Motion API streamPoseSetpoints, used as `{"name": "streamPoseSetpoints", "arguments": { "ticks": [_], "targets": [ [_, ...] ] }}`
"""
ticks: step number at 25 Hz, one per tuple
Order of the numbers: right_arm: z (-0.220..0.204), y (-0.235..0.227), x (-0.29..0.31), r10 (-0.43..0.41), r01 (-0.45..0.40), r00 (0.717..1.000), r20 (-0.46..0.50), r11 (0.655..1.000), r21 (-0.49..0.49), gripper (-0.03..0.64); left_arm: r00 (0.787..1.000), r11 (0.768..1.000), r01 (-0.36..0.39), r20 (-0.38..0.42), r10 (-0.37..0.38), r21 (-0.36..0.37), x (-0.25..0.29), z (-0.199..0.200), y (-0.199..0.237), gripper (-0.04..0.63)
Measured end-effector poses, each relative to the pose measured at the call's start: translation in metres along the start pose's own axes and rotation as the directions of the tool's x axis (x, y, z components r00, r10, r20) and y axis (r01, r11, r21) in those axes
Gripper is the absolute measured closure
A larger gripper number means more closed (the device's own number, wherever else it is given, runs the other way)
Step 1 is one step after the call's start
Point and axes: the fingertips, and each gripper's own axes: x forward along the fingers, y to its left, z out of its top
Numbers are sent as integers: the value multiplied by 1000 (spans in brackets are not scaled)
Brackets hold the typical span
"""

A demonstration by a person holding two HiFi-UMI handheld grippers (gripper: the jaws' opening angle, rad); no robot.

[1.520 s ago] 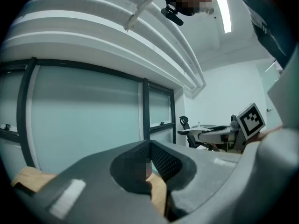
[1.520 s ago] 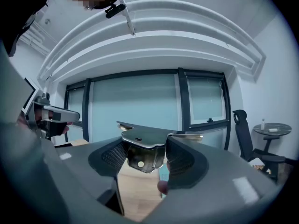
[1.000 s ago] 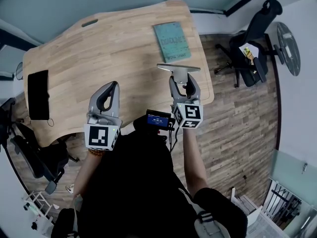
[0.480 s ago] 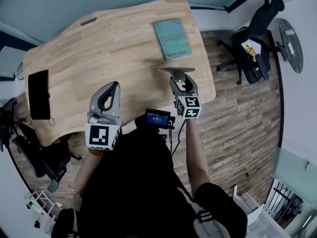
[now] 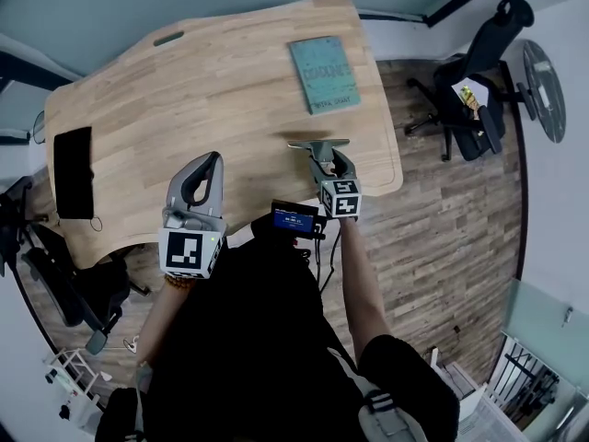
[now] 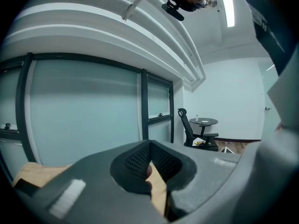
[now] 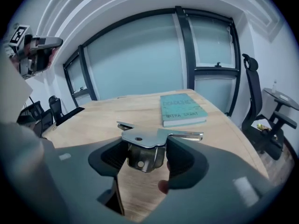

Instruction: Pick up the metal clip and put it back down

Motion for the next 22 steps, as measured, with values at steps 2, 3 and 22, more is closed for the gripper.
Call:
{"name": "streamPoseSetpoints", "arguments": {
  "ticks": [2,3,22],
  "targets": [
    [-9,4,6,16,-15,1000,-25,1000,9,335,1000,1000,-6,-3,6,-2,-1,-1,1,595],
    [-13,7,8,25,-24,999,-35,1000,12,334,1000,1000,-10,-4,10,-2,-2,-2,2,595],
    [-56,27,40,54,-56,986,-157,998,-9,334,1000,1000,-28,-14,28,-3,-4,-5,14,595]
  ]
}}
